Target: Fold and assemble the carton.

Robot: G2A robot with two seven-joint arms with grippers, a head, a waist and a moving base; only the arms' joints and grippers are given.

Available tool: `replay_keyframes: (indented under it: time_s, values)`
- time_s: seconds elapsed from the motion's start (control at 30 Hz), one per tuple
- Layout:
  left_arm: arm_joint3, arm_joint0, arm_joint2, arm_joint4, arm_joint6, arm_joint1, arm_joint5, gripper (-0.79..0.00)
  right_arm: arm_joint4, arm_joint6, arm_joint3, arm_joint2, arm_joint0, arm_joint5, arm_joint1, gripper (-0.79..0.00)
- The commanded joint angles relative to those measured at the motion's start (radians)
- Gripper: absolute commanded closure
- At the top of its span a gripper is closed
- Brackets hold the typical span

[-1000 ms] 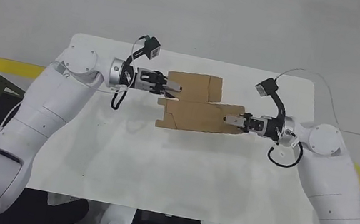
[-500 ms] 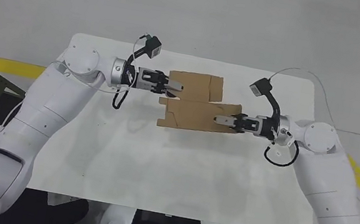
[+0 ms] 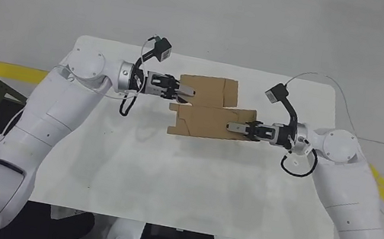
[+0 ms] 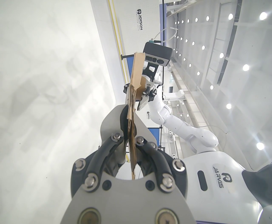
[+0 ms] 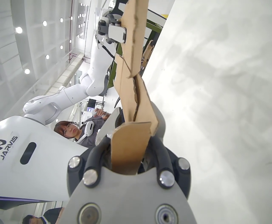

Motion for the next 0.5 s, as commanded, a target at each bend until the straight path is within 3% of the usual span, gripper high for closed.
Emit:
replay_keyframes:
  time_s: [0.0, 0.3, 0.33, 0.37, 0.4, 0.43, 0.47]
  values:
    - [-0.002, 0.002, -0.002, 0.001, 0.000, 0.000, 0.000, 0.000, 0.001, 0.000, 0.001, -0.001, 0.001, 0.000, 0.000, -0.018]
    - [-0.004, 0.006, -0.011, 0.001, -0.004, 0.000, 0.004, 0.000, 0.012, 0.001, 0.010, -0.010, 0.007, 0.019, -0.001, 0.000]
    - [-0.004, 0.006, -0.013, -0.001, -0.004, 0.000, 0.006, -0.080, 0.014, 0.000, 0.012, -0.010, 0.007, 0.021, -0.002, 0.000]
    - [-0.004, 0.007, -0.015, -0.003, -0.003, 0.000, 0.007, -0.299, 0.013, 0.001, 0.013, -0.011, 0.008, 0.023, -0.002, 0.000]
    - [-0.006, 0.008, -0.017, -0.003, -0.003, 0.000, 0.007, -0.686, 0.013, -0.001, 0.015, -0.012, 0.009, 0.025, -0.002, 0.000]
    - [-0.006, 0.008, -0.019, -0.005, -0.002, 0.000, 0.008, -0.785, 0.013, -0.001, 0.016, -0.013, 0.009, 0.027, -0.002, 0.000]
    - [-0.007, 0.010, -0.022, -0.009, -0.001, 0.000, 0.009, -0.785, 0.013, -0.002, 0.016, -0.013, 0.010, 0.029, -0.002, 0.000]
